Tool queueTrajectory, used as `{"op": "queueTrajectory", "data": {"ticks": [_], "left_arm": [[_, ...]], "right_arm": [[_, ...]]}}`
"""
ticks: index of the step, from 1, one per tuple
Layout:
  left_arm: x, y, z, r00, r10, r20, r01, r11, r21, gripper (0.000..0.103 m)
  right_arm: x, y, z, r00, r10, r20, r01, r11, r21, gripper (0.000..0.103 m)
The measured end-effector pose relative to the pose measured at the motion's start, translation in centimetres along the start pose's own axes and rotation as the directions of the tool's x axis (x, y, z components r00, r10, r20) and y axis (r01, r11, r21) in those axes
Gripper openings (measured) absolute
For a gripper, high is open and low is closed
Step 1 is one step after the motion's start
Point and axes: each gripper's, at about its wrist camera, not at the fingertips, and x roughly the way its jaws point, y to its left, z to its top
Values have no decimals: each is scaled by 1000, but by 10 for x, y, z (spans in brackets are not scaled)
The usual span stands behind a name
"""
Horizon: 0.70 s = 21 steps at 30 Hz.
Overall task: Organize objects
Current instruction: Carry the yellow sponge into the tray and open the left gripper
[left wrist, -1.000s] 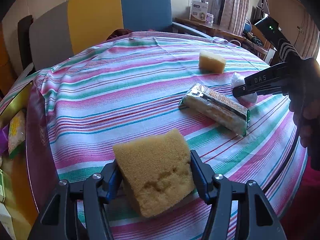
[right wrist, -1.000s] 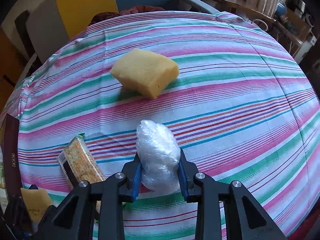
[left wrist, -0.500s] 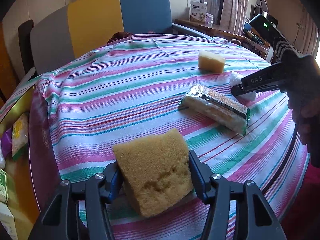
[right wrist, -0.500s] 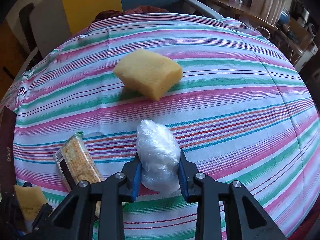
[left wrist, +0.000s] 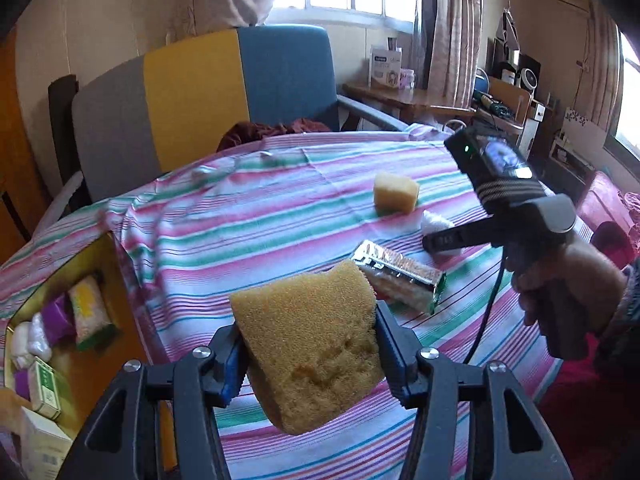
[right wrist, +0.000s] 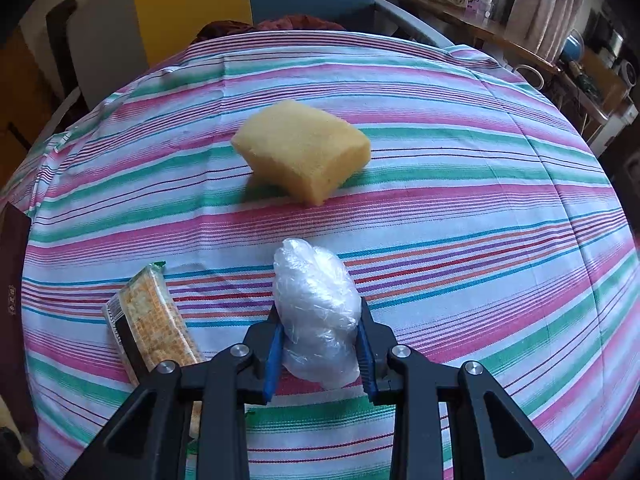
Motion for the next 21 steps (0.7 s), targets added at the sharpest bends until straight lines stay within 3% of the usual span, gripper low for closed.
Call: {"op": "queueTrajectory", "data": {"ticks": [8, 14, 21], "left_arm": [[-31, 21, 1, 999, 20, 38, -18, 999, -45, 57], [-47, 61, -15, 999, 35, 27, -31, 992, -125, 57], [-79, 156, -46, 989, 146, -5, -140, 938, -316, 57]], "right_arm": [[1, 2, -3, 1000, -9, 8, 9, 1000, -8, 32], [2, 5, -4, 1000, -20, 14, 20, 1000, -17, 32], [3, 7, -3, 999, -37, 19, 37, 999, -36, 32]]}}
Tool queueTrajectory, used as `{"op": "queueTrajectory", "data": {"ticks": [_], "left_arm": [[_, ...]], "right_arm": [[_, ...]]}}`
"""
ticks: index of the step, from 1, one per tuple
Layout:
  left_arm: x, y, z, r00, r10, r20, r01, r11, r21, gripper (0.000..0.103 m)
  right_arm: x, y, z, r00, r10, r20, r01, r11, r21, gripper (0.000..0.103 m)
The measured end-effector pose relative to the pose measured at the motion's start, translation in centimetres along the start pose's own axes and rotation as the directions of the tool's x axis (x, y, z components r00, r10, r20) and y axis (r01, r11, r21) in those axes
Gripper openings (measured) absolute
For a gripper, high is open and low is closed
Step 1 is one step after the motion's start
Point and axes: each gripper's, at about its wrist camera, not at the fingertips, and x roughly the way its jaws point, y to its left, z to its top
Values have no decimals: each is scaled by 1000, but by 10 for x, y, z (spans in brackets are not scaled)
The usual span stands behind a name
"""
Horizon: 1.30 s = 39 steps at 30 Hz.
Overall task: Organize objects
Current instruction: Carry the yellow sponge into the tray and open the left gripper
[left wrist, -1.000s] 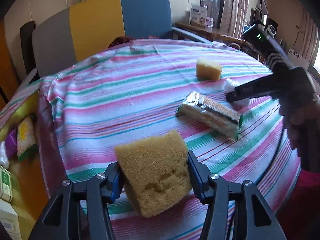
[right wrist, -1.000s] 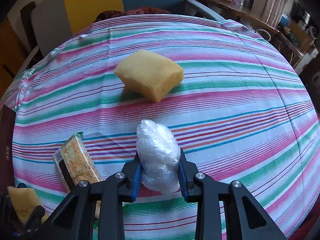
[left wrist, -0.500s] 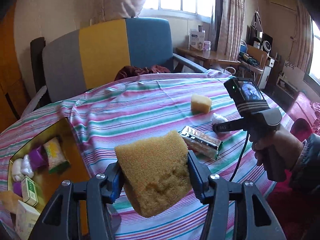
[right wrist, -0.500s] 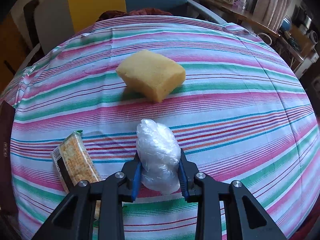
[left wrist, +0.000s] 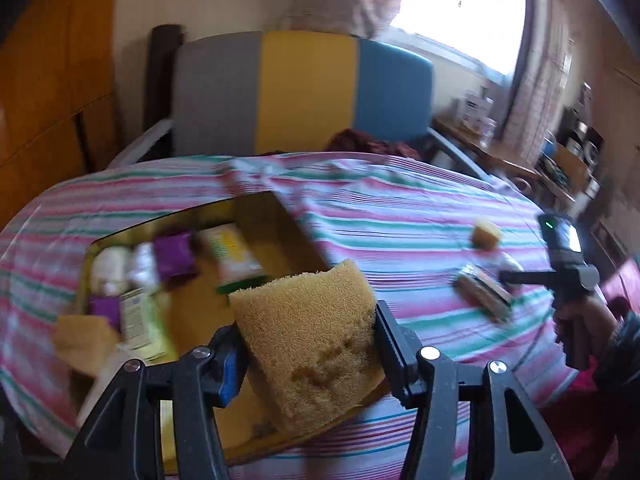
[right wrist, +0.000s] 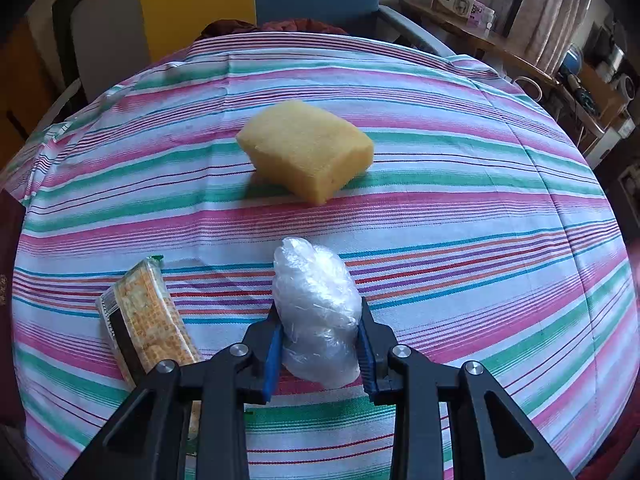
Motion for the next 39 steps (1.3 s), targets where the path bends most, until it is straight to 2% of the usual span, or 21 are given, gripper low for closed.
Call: {"op": "queueTrajectory", "data": {"ticks": [2, 5, 7, 9, 15, 17, 20, 22, 24, 26, 28, 32, 36, 39], "left_arm": [[0, 31, 1, 1000, 9, -25, -11, 997, -75, 57], [13, 84, -1, 995, -10, -102, -14, 971, -239, 57], [22, 104, -2, 990, -38, -134, -7, 948, -319, 57], [35, 115, 0, 985, -60, -162, -2, 935, -355, 57], [78, 115, 20, 973, -64, -223, -14, 944, -330, 58], [97, 118, 28, 968, -24, -251, -59, 946, -320, 60], [118, 117, 40, 964, -2, -267, -76, 956, -282, 64], [133, 119, 45, 955, 20, -296, -104, 956, -273, 65], [147, 124, 45, 940, -24, -339, -86, 949, -303, 69], [153, 129, 43, 930, -13, -366, -112, 941, -318, 70], [147, 130, 42, 935, -6, -354, -115, 941, -318, 72], [123, 135, 46, 958, -26, -286, -76, 938, -339, 81], [111, 136, 50, 964, 2, -267, -88, 947, -310, 83], [83, 132, 57, 983, 44, -176, -94, 952, -292, 83]], "right_arm": [[0, 0, 0, 1000, -2, -1, 2, 1000, -3, 32], [-1, 0, 0, 1000, -7, -2, 7, 1000, -9, 32], [-1, 3, 0, 1000, -12, -3, 12, 1000, -14, 32], [-1, 3, -1, 1000, -14, -4, 14, 1000, -15, 32], [-3, 4, -3, 1000, -17, -4, 17, 1000, -18, 32], [-2, 3, -1, 1000, -18, -5, 18, 1000, -21, 32], [-1, 3, -1, 1000, -19, -6, 19, 1000, -24, 32], [-1, 2, 0, 1000, -20, -6, 20, 999, -26, 33], [-1, 2, 0, 1000, -20, -6, 19, 999, -26, 33], [-1, 2, 0, 1000, -20, -5, 20, 999, -28, 34], [-1, 3, -1, 1000, -20, -5, 20, 999, -27, 34], [-1, 3, 0, 1000, -24, -2, 24, 999, -32, 35], [-3, 4, -2, 999, -35, 2, 35, 998, -44, 35], [-5, 4, -4, 999, -42, 9, 42, 998, -45, 33]]}}
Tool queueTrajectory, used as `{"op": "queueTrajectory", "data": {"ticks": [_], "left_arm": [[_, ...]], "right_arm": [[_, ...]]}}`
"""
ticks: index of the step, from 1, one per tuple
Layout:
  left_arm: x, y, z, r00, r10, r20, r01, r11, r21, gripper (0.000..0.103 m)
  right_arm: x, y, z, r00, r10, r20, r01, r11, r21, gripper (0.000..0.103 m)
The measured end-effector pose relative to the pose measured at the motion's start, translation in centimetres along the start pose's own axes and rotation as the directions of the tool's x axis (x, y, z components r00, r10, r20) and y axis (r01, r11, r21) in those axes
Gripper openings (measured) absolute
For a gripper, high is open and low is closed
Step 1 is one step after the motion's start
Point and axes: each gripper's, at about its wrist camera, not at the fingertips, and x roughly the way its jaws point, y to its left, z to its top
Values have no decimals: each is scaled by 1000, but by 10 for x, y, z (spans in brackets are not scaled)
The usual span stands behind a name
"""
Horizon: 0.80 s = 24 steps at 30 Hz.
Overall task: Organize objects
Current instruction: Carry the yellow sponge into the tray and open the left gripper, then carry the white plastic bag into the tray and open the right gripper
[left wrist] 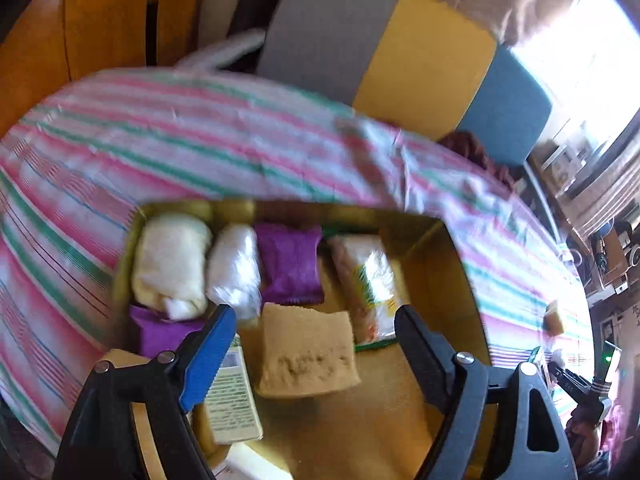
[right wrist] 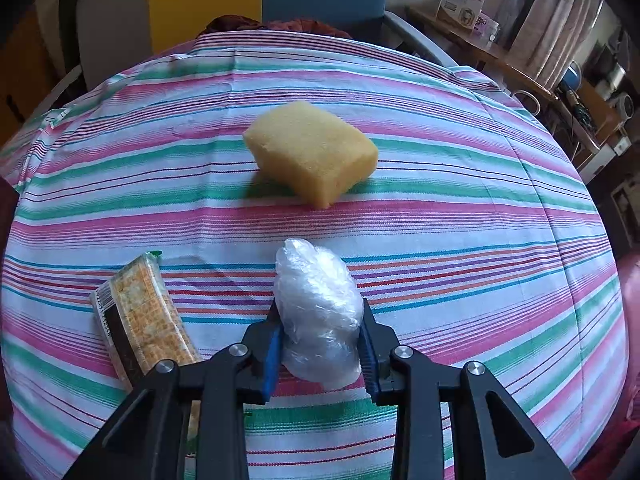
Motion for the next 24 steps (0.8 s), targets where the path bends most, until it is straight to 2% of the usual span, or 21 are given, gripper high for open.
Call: {"op": "queueTrajectory", "data": {"ticks": [4, 8, 13, 15, 17, 20, 22, 24], "left_arm": [[-44, -4, -14, 992, 25, 126, -36, 996, 86, 83], [-70, 2, -36, 980, 53, 191, -75, 991, 110, 83], [-80, 19, -58, 976, 88, 199, -105, 992, 73, 81], [-83, 26, -66, 977, 92, 193, -103, 993, 49, 76], [-85, 33, -69, 976, 101, 194, -108, 994, 24, 75], [-89, 40, -75, 974, 109, 198, -112, 994, 4, 75], [-91, 44, -77, 975, 91, 201, -92, 996, -2, 73], [-95, 46, -80, 974, 90, 210, -93, 996, 2, 71]], "right_arm": [[-4, 3, -2, 1000, -16, 19, 16, 1000, -12, 32], [-28, 18, 2, 997, 5, 72, -2, 999, -37, 32], [-89, 83, 0, 973, 164, 165, -140, 979, -146, 32], [-114, 122, -4, 949, 255, 185, -214, 953, -216, 32], [-139, 165, -10, 919, 339, 201, -273, 916, -295, 32], [-161, 231, -23, 873, 460, 164, -369, 841, -397, 32], [-163, 270, -35, 858, 500, 117, -406, 800, -443, 32], [-158, 304, -46, 856, 513, 65, -424, 769, -479, 32]]}}
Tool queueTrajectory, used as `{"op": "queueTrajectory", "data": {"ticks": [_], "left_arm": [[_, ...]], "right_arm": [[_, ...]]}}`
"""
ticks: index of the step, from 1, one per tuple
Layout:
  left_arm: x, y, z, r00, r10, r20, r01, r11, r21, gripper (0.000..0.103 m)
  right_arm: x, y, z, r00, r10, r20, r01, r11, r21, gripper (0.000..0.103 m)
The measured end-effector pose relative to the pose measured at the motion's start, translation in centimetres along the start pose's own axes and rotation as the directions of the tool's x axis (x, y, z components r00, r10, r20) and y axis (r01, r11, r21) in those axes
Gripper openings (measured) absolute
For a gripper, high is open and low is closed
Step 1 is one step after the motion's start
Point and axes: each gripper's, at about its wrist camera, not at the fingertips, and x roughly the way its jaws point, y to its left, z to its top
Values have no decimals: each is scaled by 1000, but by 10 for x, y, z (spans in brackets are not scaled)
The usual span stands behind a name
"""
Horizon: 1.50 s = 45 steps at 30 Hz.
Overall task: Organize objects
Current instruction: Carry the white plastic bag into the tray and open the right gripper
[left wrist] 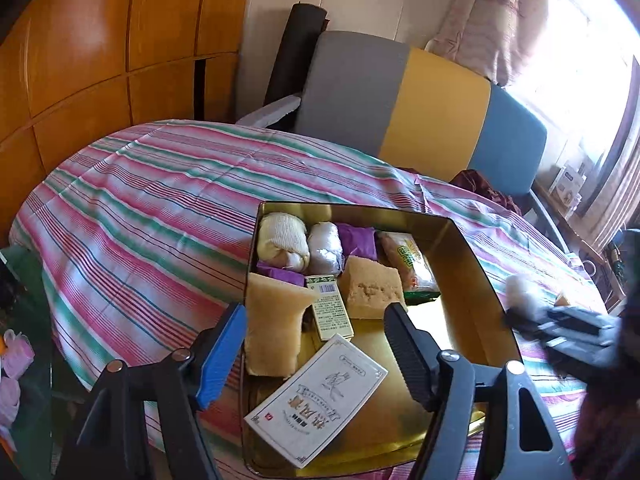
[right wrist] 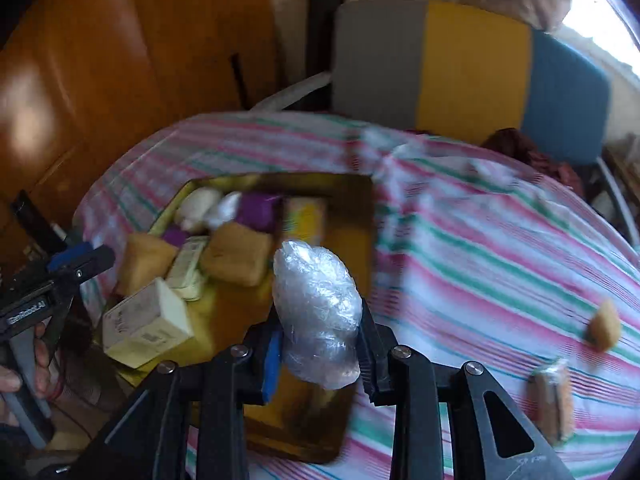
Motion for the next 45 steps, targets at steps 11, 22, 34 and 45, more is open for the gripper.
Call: {"op": "queueTrajectory", "data": {"ticks": [11, 22, 34, 45], "left_arm": [[-7, 28, -11, 999, 31, 21, -30, 999, -30, 69], [-11, 33, -10, 999, 38, 38, -36, 999, -40, 67], [-22, 14, -9, 999, 13, 50, -13, 1000, 5, 67], [-24, -40, -13, 999, -22, 36, 17, 990, 143, 67]], "right_arm": [[82, 72, -15, 986, 1, -166, -19, 994, -104, 36], [58, 94, -22, 997, -49, -56, 37, 980, -196, 51], [10, 79, -15, 994, -92, 59, 101, 982, -161, 68], [-19, 13, -24, 980, -181, 82, 185, 982, -41, 74]]}}
